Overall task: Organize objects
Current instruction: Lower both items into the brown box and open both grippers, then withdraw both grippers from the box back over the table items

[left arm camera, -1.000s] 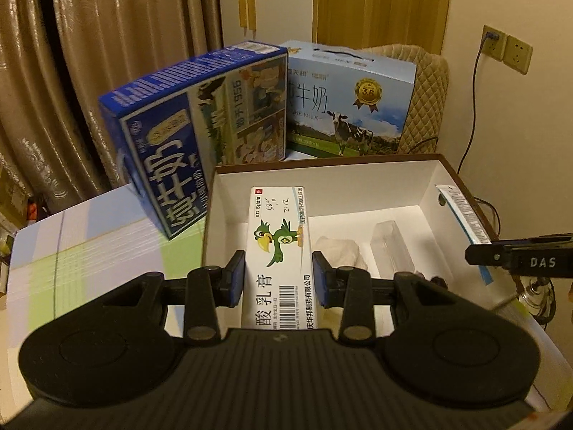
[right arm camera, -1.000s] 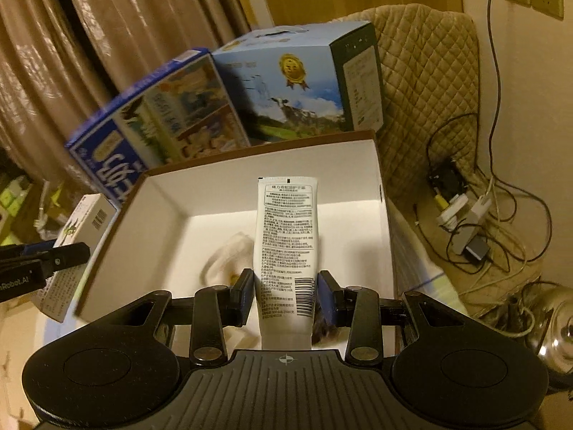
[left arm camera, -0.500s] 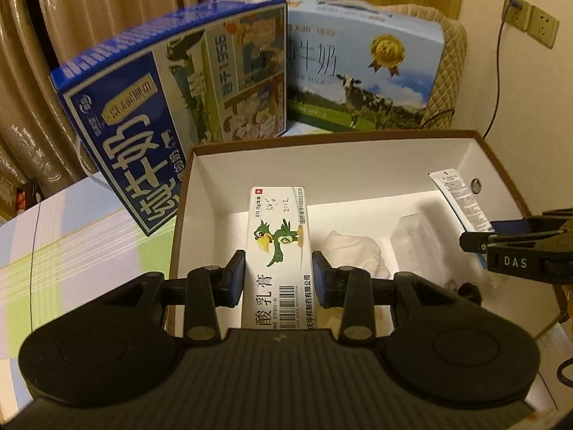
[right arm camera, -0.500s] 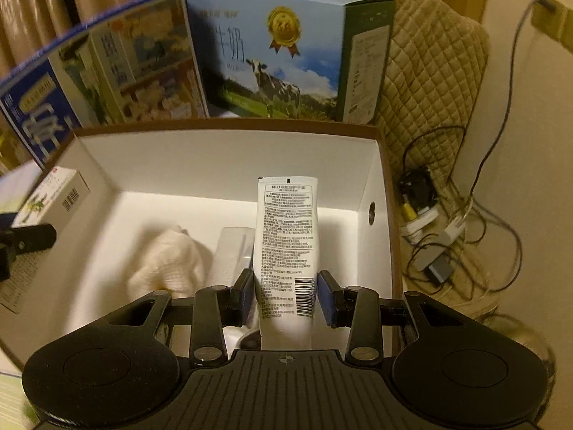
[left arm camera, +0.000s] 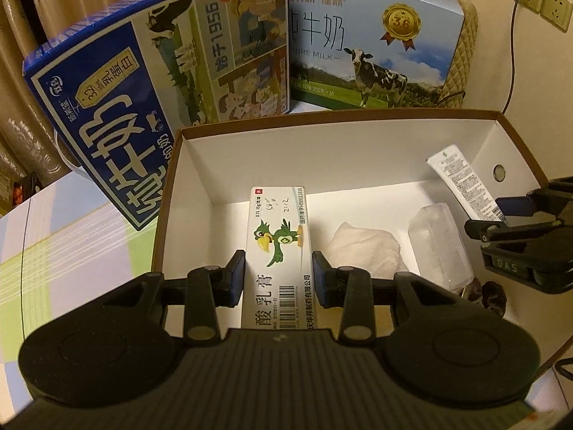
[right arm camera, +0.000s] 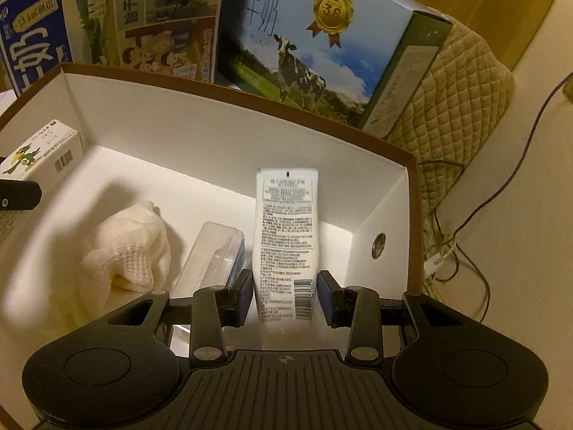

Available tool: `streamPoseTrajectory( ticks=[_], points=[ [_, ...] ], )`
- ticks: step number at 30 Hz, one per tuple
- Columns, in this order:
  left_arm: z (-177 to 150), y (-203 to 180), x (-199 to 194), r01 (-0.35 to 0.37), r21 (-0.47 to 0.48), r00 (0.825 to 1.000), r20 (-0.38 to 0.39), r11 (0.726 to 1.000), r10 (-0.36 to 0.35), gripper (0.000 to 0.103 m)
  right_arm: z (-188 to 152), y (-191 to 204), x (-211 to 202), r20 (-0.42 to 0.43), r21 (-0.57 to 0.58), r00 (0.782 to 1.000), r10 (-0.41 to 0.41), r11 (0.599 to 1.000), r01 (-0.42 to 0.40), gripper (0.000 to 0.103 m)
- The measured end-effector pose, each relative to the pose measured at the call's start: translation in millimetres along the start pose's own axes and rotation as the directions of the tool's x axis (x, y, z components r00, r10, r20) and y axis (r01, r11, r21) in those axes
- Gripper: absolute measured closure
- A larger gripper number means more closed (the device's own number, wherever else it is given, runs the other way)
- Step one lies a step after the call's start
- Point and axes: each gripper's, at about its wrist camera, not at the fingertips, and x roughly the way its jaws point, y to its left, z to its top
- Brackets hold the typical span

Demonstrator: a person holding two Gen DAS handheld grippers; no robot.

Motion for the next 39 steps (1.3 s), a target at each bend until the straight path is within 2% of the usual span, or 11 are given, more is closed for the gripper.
streamPoseTrajectory(
  ticks=[14, 22, 25, 28, 31, 34, 35, 39],
  points=[
    [3.1, 1.8, 9.4, -0.003, -0.003, 1.0, -0.009, 1.0, 0.003, 0.07, 2.2, -16.1, -18.8, 0.066, 0.07, 0.995, 0.075, 0.994, -0.079, 0.067],
    [7.9, -2.1, 11.4, 0.003, -0.006, 1.0, 0.018, 1.0, -0.003, 0.069, -2.5, -33.0, -45.9, 0.098, 0.176, 0.983, 0.156, 0.97, -0.171, 0.065],
    [9.3, -3.1, 6.3, 0.007, -0.001, 0.999, 0.037, 1.0, -0.007, 0.053, -5.3, -37.3, -59.3, 0.115, 0.197, 0.978, 0.176, 0.961, -0.196, 0.062],
    [8.2, -2.6, -2.9, 0.006, 0.01, 0.999, 0.049, 1.0, -0.007, 0.052, -10.3, -41.1, -73.8, 0.13, 0.214, 0.972, 0.197, 0.951, -0.221, 0.055],
    [5.2, -0.2, -15.1, 0.009, 0.005, 0.999, 0.053, 1.0, -0.01, 0.041, -17.6, -44.4, -86.4, 0.143, 0.225, 0.965, 0.22, 0.942, -0.249, 0.049],
    [0.2, 4.3, -31.0, 0.027, -0.017, 0.998, 0.062, 0.999, -0.026, 0.036, -26.7, -46.8, -97.6, 0.15, 0.238, 0.958, 0.244, 0.932, -0.274, 0.044],
    [-2.4, 5.6, -37.1, 0.029, -0.026, 0.998, 0.06, 0.999, -0.027, 0.029, -30.0, -47.5, -101.5, 0.154, 0.242, 0.955, 0.252, 0.928, -0.284, 0.042],
    [-14.5, 8.9, -62.9, 0.033, -0.048, 0.996, 0.08, 0.998, -0.029, 0.024, -44.8, -48.4, -117.9, 0.166, 0.257, 0.947, 0.275, 0.915, -0.31, 0.037]
  ],
)
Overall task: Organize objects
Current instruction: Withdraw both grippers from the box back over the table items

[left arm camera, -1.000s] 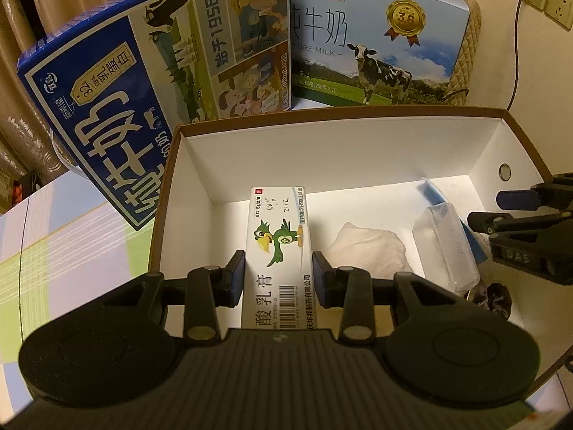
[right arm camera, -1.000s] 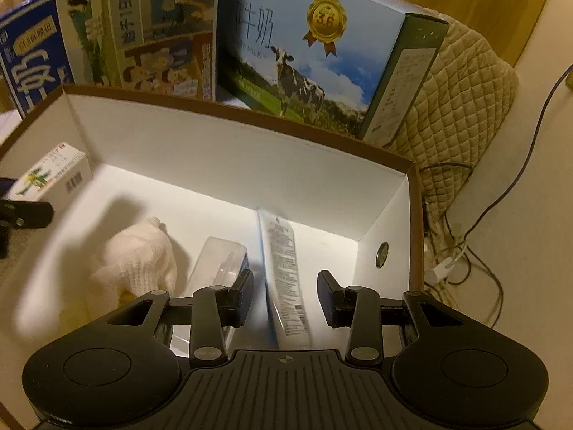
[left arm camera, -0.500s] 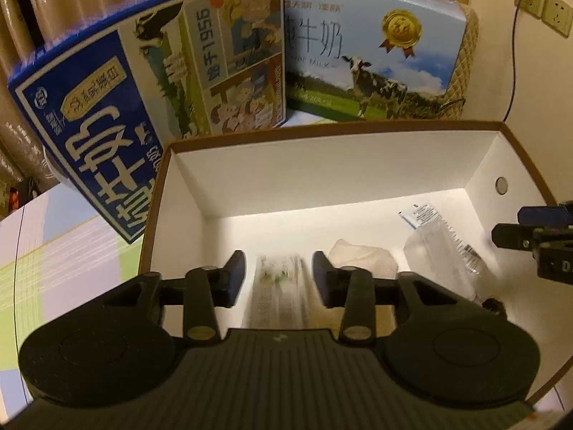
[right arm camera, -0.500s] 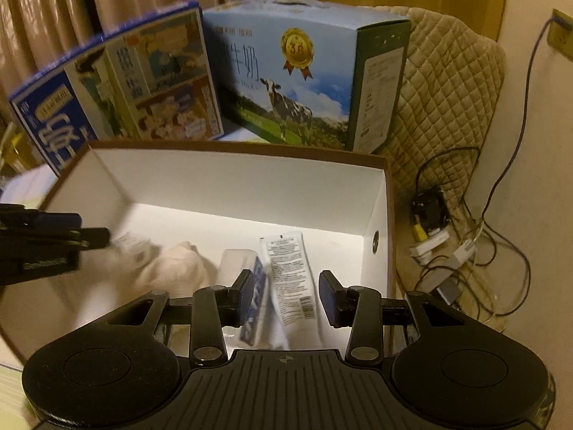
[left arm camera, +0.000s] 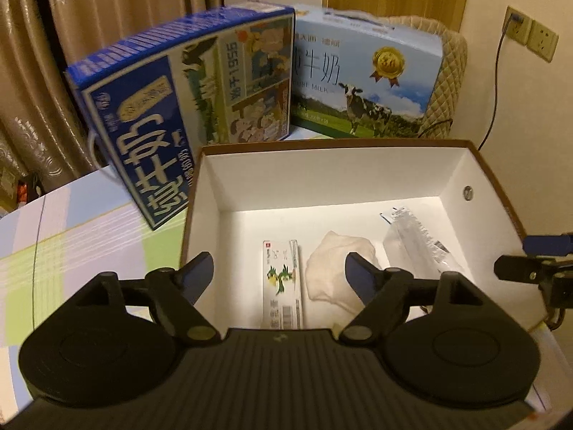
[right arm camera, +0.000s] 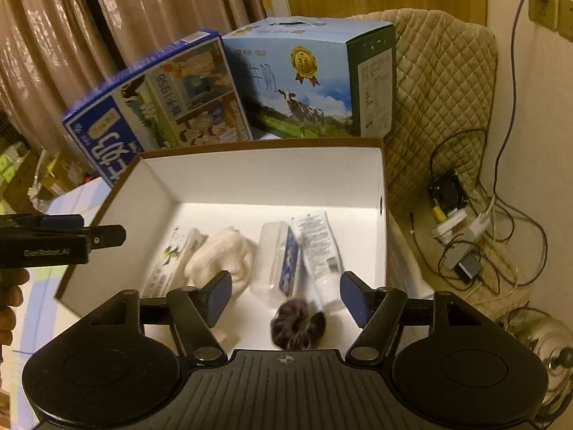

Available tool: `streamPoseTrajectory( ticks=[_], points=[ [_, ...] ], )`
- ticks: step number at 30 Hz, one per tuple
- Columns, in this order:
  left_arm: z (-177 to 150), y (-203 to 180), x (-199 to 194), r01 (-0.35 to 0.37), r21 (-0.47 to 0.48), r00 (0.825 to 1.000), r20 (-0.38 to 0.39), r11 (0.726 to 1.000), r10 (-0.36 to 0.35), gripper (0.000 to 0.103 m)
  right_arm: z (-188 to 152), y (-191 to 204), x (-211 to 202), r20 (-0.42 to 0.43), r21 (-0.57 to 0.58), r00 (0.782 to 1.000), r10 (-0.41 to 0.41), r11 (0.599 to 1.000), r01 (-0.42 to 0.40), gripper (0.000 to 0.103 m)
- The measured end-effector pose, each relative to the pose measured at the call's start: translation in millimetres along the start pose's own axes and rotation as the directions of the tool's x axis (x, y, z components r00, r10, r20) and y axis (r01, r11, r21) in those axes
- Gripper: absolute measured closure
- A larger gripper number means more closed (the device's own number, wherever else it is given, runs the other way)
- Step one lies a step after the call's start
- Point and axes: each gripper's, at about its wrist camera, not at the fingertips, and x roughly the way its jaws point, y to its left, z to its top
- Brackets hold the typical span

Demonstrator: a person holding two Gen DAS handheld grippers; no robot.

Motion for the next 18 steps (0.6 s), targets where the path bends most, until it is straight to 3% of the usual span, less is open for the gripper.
streamPoseTrajectory(
  ticks=[7, 18],
  points=[
    [-22.1, 5.0, -46.9, 0.006, -0.047, 1.0, 0.021, 0.999, -0.005, 0.016, -20.1, 4.7, -29.5, 0.013, 0.018, 1.0, 0.022, 1.0, -0.022, 0.03],
    [-63.4, 6.1, -100.8, 0.008, -0.106, 1.0, 0.012, 0.994, -0.007, 0.015, -52.7, 20.4, -68.4, 0.011, 0.022, 0.998, 0.055, 0.998, -0.055, 0.027]
  ],
)
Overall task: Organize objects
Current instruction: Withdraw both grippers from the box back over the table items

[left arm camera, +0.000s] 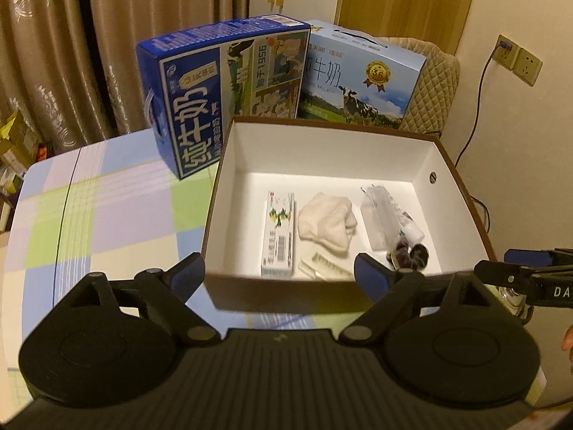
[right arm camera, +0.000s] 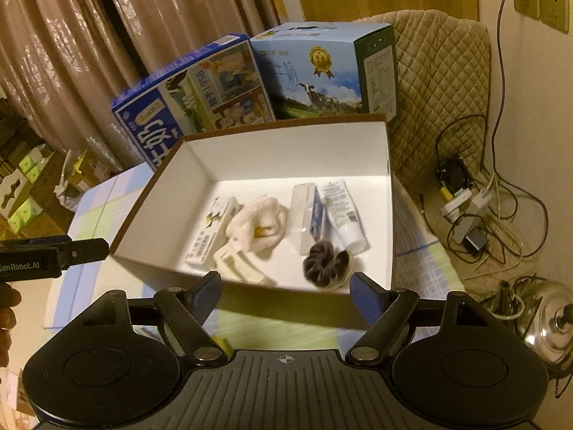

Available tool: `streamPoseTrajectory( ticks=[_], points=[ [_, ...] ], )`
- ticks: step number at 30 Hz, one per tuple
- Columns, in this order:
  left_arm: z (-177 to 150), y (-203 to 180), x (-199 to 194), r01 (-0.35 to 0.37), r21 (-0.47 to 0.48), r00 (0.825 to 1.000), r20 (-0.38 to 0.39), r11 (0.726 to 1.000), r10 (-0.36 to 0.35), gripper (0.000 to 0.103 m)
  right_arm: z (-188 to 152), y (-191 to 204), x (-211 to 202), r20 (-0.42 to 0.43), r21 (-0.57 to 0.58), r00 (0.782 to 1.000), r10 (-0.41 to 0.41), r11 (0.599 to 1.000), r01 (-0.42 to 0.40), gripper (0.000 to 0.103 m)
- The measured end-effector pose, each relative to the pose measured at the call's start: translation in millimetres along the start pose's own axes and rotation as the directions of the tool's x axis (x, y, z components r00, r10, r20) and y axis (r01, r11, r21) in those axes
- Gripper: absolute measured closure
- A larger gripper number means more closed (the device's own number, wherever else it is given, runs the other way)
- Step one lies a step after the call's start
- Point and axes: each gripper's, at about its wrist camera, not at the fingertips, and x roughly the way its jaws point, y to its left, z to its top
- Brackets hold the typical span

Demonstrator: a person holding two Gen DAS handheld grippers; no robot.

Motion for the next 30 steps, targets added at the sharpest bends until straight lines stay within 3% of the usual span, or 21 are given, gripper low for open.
streamPoseTrajectory(
  ticks=[13, 30],
  points=[
    [-51.4, 2.9, -36.1, -0.014, -0.038, 0.999, -0.046, 0.999, 0.012, 0.014, -36.2, 10.7, -26.0, -0.024, 0.009, 1.0, -0.004, 1.0, 0.004, 0.026],
    [-104.1, 8.2, -45.2, -0.054, -0.052, 0.989, -0.14, 0.997, 0.046, 0.012, -76.6, 18.7, -29.5, -0.094, 0.002, 0.996, -0.002, 1.0, 0.002, 0.026]
  ],
)
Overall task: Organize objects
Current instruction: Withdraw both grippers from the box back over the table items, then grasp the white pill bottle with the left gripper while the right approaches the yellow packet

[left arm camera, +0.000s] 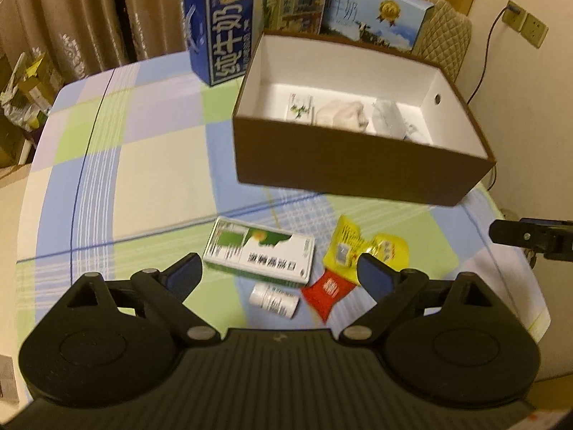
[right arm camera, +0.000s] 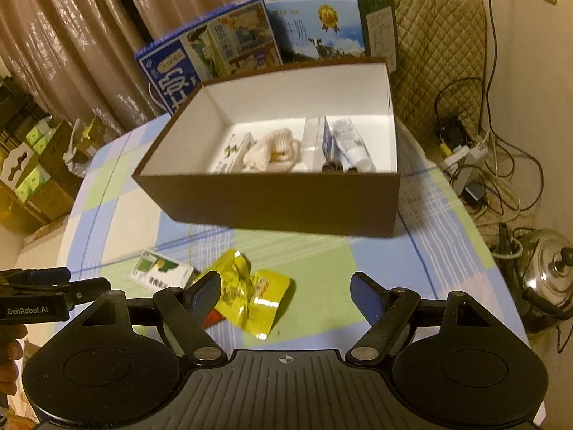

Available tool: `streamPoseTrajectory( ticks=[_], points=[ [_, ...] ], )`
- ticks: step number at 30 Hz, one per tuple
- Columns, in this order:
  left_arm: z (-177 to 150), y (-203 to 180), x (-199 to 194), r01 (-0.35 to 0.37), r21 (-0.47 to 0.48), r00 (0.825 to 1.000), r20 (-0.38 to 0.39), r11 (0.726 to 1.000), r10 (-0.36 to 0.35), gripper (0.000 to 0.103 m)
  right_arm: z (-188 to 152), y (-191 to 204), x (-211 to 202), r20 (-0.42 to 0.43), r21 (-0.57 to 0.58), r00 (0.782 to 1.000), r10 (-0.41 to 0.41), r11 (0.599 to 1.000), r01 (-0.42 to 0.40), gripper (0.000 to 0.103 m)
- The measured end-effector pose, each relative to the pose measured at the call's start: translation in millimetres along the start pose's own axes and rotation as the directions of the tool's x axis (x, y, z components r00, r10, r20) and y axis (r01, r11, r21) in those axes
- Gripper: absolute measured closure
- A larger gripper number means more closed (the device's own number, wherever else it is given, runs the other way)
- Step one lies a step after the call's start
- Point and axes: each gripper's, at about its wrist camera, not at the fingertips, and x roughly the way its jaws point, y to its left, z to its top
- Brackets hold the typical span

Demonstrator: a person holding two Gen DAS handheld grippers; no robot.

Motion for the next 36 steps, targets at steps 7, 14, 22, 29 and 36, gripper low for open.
streamPoseTrajectory(
  ticks=[7, 14, 22, 29, 36],
  points=[
    [-20.6, 11.5, 7.7, -0.029, -0.016, 0.998, -0.054, 0.999, 0.028, 0.012, -17.6, 5.0, 11.5, -0.05, -0.016, 0.999, 0.006, 1.0, -0.007, 0.026],
    [-33.4, 20.1, 12.5, -0.045, -0.038, 0.996, -0.081, 0.998, 0.042, 0.012, -26.7, 13.3, 24.5, -0.082, -0.052, 0.997, 0.016, 0.998, -0.021, 0.026],
    [-41.2, 23.4, 16.1, -0.051, -0.046, 0.995, -0.088, 0.998, 0.046, 0.012, -35.5, 21.3, 38.4, -0.117, -0.094, 0.993, 0.02, 0.995, -0.031, 0.026],
    [-44.7, 20.0, 23.8, -0.045, -0.034, 0.995, -0.096, 0.998, 0.042, 0.012, -39.8, 20.4, 44.6, -0.14, -0.097, 0.99, 0.017, 0.995, -0.031, 0.026],
    [-45.9, 13.5, 34.2, -0.031, -0.001, 0.995, -0.095, 1.0, 0.031, 0.012, -41.4, 16.1, 47.5, -0.152, -0.086, 0.988, 0.006, 0.996, -0.019, 0.026]
  ],
)
